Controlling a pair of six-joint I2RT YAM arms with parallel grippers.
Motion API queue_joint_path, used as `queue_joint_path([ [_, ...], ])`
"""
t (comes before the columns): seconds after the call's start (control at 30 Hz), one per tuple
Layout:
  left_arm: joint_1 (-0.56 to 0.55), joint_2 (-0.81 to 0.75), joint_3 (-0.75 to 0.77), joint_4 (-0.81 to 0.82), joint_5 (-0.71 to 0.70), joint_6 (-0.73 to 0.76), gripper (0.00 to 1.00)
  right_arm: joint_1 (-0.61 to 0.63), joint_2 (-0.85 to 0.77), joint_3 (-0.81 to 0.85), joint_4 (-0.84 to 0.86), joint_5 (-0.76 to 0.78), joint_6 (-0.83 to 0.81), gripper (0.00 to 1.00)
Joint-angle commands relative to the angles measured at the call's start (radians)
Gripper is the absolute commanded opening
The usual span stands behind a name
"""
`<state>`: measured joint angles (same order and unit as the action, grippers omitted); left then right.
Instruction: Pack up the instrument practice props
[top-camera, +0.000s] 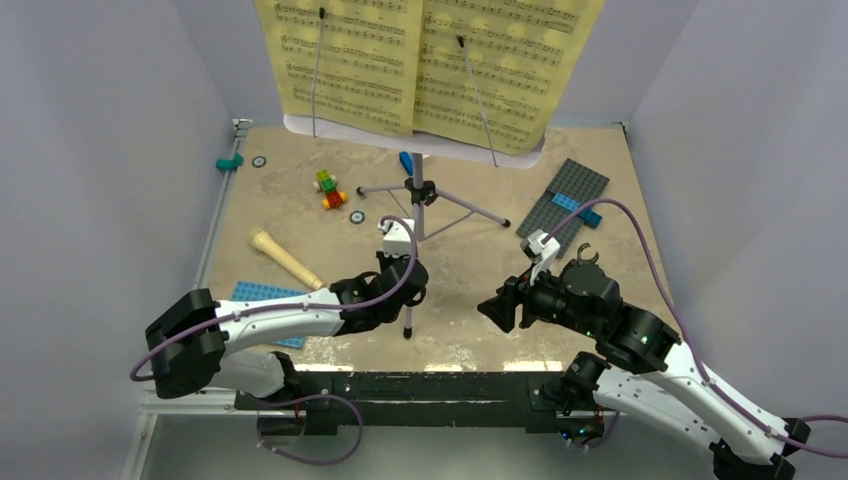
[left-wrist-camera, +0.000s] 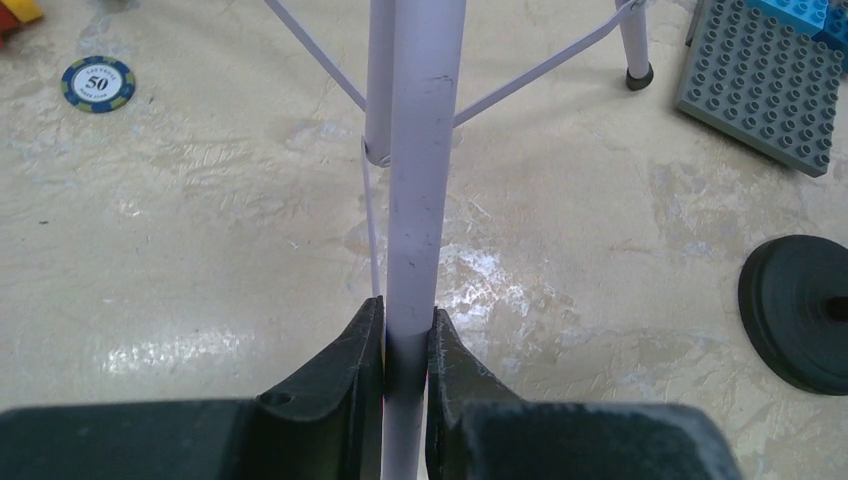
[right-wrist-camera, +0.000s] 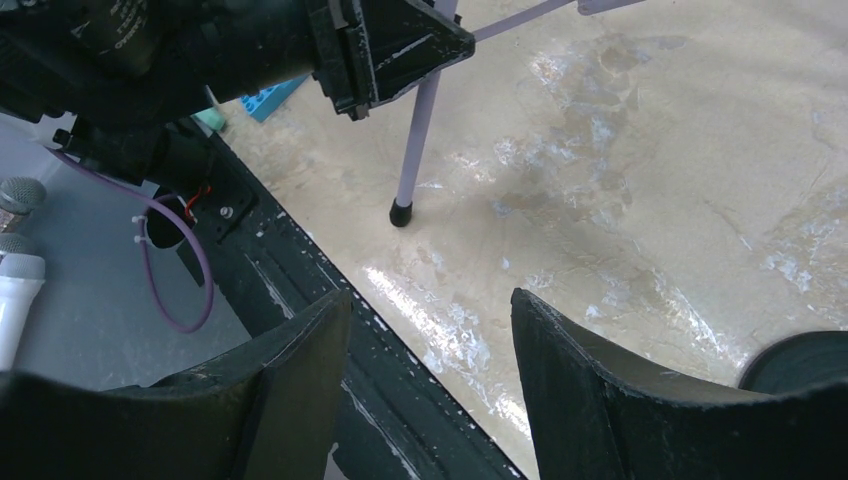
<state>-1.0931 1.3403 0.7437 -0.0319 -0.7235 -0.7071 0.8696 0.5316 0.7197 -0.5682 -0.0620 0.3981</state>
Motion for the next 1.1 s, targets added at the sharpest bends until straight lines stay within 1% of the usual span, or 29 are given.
queue_joint_path([
  [0.0, -0.026, -0.03, -0.075, -0.226, -0.006, -0.251, 0.0, 0.002, -0.01, 0.011, 0.024, 0.011, -0.021, 0.64],
  [0.2, -0.05, -0.071, -0.1, -0.248, -0.02, -0.282, 0.0, 0.002, -0.009, 0.002, 0.03, 0.013, -0.019, 0.64],
  [0.4, -0.05, -0.097, -0.056, -0.237, -0.024, -0.216, 0.0, 0.002, 0.001, 0.032, 0.022, 0.022, -0.026, 0.65],
  [0.5, -0.05, -0.106, -0.029, -0.216, -0.024, -0.148, 0.1, 0.002, -0.001, 0.058, 0.009, 0.039, -0.033, 0.65],
  [0.57, -0.05, -0.101, -0.011, -0.206, -0.025, -0.116, 0.1, 0.002, -0.002, 0.065, 0.002, 0.046, -0.034, 0.65],
  [0.63, -0.05, -0.09, -0.001, -0.192, -0.023, -0.086, 0.06, 0.002, -0.005, 0.066, -0.003, 0.049, -0.034, 0.65],
  [0.67, -0.05, -0.082, 0.002, -0.184, -0.018, -0.074, 0.01, 0.002, -0.008, 0.063, -0.006, 0.05, -0.035, 0.65],
  [0.9, -0.05, -0.013, 0.006, -0.136, 0.021, -0.021, 0.0, 0.002, -0.029, 0.055, -0.02, 0.059, -0.031, 0.65],
  [1.07, -0.053, 0.041, 0.027, -0.156, 0.015, -0.014, 0.0, 0.002, -0.034, 0.053, -0.028, 0.059, -0.031, 0.65],
])
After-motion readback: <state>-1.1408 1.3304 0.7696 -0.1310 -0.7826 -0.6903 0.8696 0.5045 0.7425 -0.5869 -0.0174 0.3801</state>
